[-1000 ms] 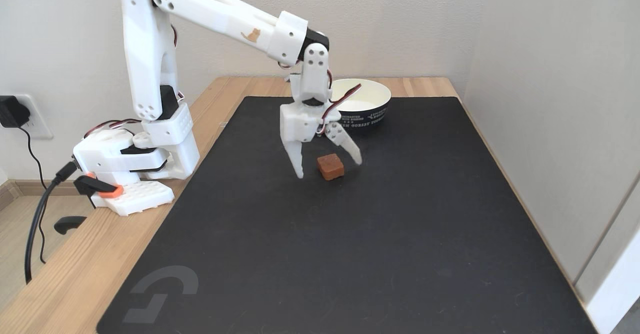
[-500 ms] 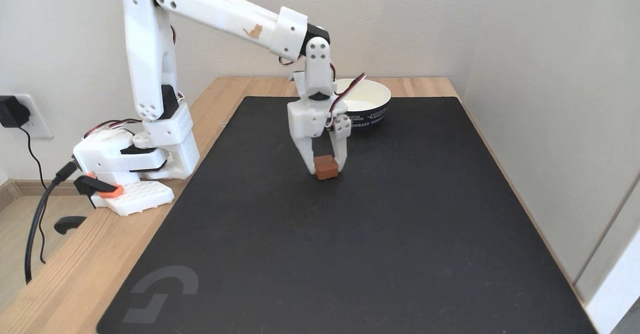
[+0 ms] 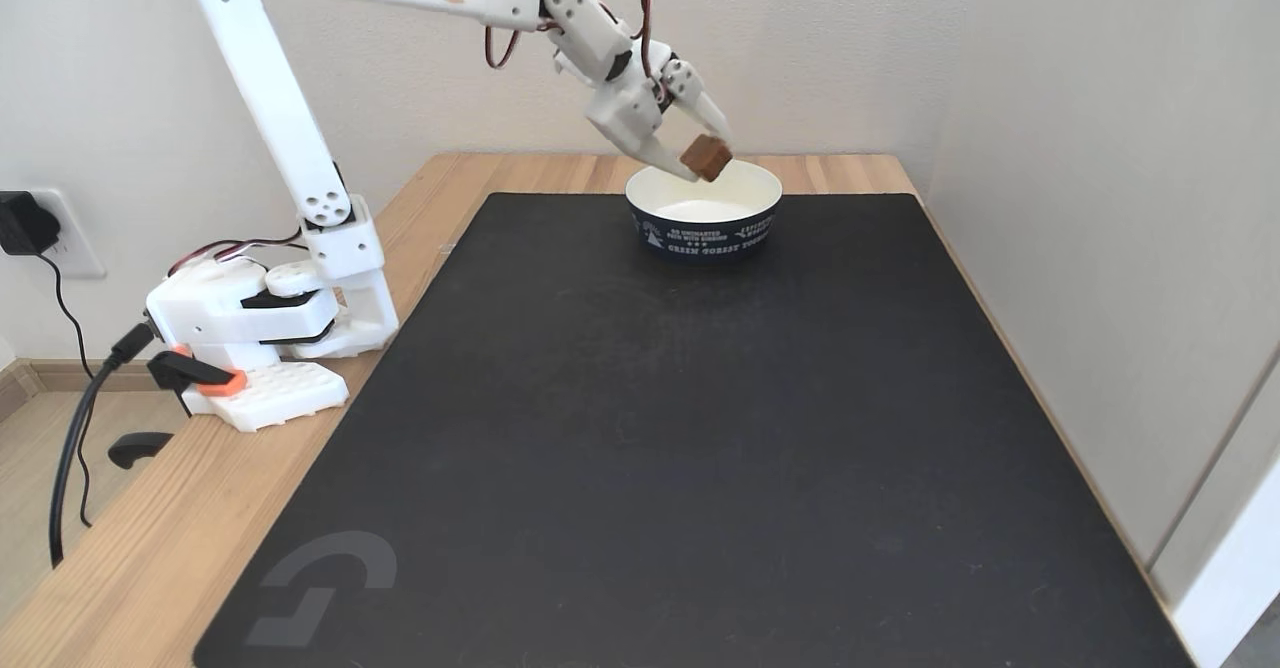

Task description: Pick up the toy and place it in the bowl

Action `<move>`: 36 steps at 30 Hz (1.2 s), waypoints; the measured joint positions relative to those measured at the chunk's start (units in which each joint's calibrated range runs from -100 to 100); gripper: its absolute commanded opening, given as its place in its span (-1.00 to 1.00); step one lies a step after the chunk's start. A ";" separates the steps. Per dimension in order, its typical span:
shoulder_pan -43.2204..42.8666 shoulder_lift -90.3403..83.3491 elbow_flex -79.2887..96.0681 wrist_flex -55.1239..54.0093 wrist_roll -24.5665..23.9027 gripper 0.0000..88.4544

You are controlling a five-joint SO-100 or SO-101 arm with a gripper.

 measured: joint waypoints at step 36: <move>9.07 -35.47 22.77 -4.64 -5.97 -0.94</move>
